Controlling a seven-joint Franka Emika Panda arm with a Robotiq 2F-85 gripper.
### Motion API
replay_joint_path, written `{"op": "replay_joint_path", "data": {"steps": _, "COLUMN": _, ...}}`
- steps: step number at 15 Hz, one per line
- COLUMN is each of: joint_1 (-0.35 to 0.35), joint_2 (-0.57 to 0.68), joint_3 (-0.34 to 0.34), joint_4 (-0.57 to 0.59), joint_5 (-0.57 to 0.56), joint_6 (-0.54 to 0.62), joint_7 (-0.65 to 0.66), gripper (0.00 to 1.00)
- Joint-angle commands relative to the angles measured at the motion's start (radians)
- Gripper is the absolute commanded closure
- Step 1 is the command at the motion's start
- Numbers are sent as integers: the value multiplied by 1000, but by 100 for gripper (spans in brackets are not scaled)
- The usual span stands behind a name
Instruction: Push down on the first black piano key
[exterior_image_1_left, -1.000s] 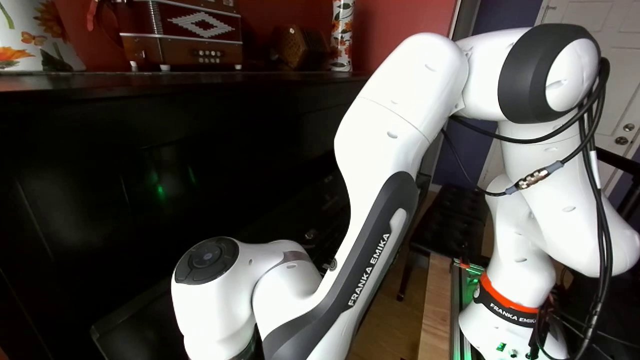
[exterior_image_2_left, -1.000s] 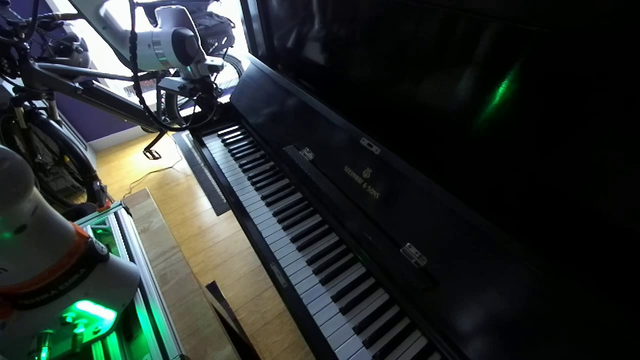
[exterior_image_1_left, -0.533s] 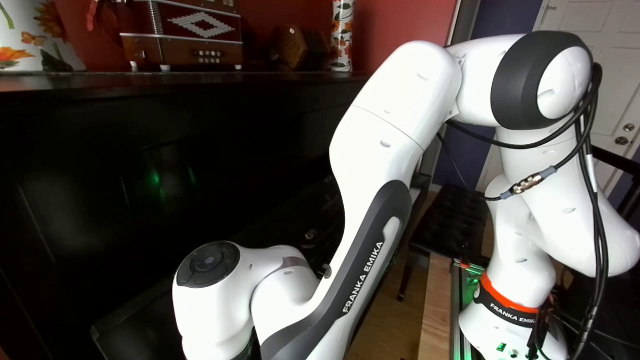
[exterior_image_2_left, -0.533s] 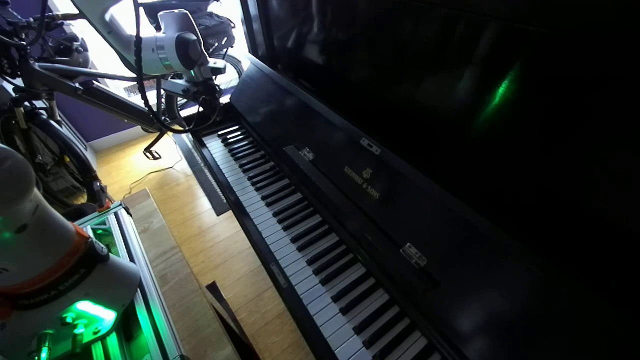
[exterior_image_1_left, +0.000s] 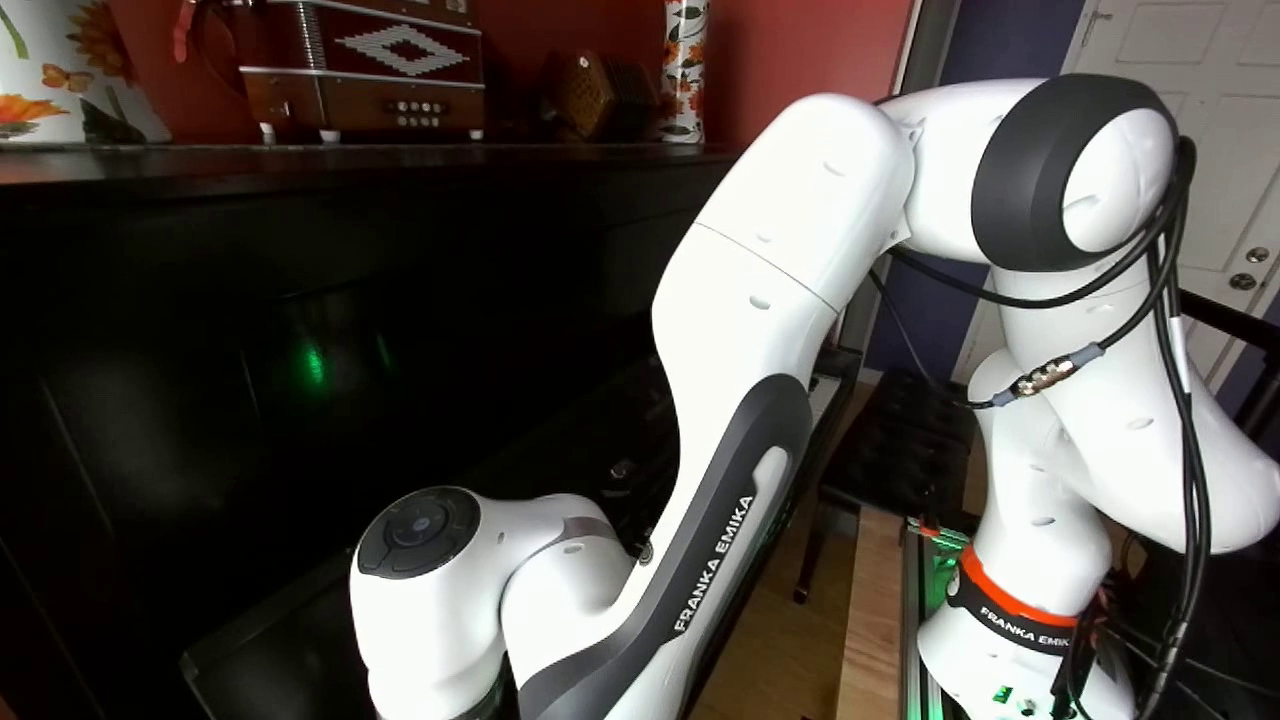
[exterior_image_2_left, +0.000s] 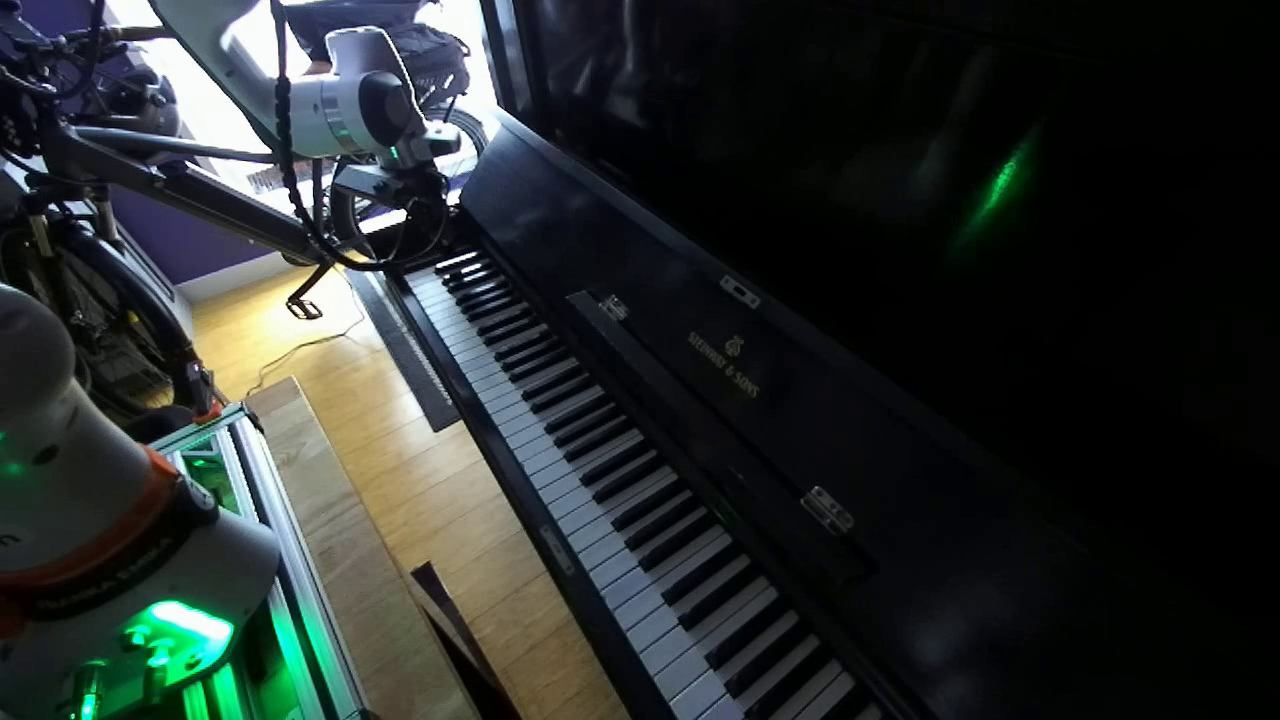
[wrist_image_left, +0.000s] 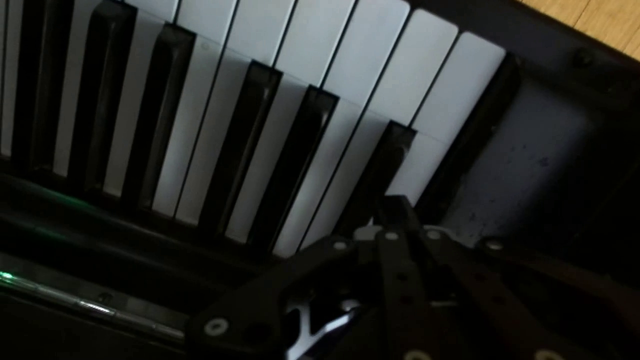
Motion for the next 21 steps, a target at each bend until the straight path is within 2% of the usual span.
{"op": "replay_joint_path", "data": {"steps": 1, "joint_1": 28, "joint_2": 18, "joint_3": -27, "joint_4": 7, "joint_5": -7, "joint_6": 18, "joint_7": 17, "gripper": 100}}
{"op": "replay_joint_path", "data": {"steps": 21, "joint_1": 52, "joint_2": 55, "joint_3": -52, "joint_4": 15, "joint_5": -3, "joint_6": 26, "joint_7": 10, "gripper": 100}}
